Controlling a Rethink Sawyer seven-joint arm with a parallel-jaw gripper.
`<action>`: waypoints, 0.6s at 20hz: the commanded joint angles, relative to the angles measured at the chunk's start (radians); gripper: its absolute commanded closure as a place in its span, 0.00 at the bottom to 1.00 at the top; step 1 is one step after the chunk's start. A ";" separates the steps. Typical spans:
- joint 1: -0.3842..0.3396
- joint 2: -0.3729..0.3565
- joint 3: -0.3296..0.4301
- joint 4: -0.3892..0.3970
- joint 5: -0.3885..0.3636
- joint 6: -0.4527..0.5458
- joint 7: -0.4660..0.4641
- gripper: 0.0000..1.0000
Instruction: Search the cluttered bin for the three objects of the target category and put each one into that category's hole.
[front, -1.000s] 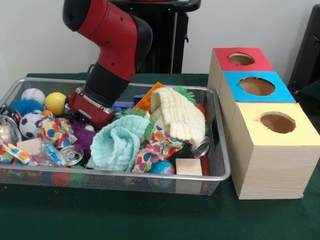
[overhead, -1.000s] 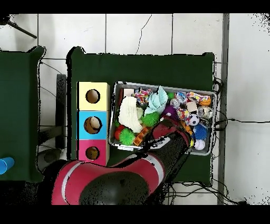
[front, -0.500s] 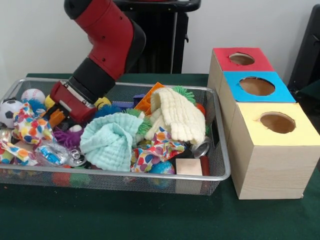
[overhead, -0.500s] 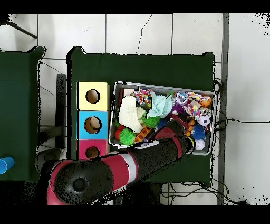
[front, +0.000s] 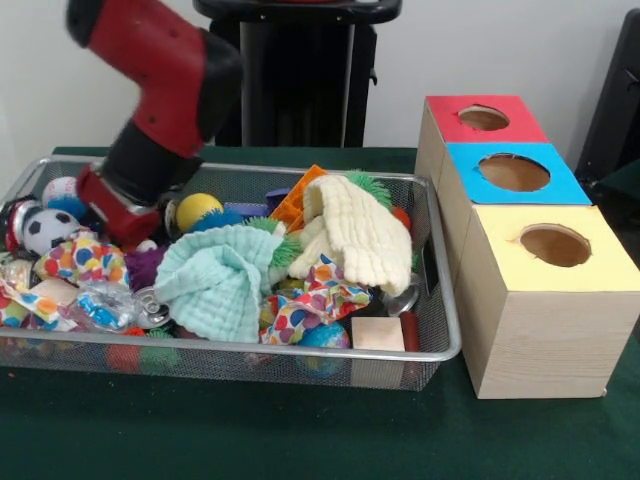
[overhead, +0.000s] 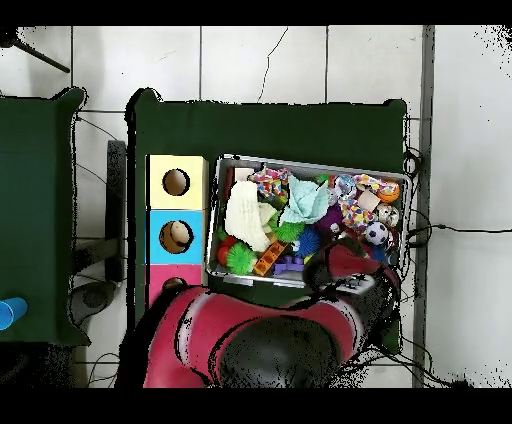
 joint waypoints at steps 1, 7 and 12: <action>-0.364 -0.219 0.672 0.106 -0.116 0.628 -0.278 0.00; -0.426 -0.249 0.755 0.141 -0.036 0.827 -0.300 0.00; -0.480 -0.269 0.818 0.178 -0.045 0.847 -0.308 0.00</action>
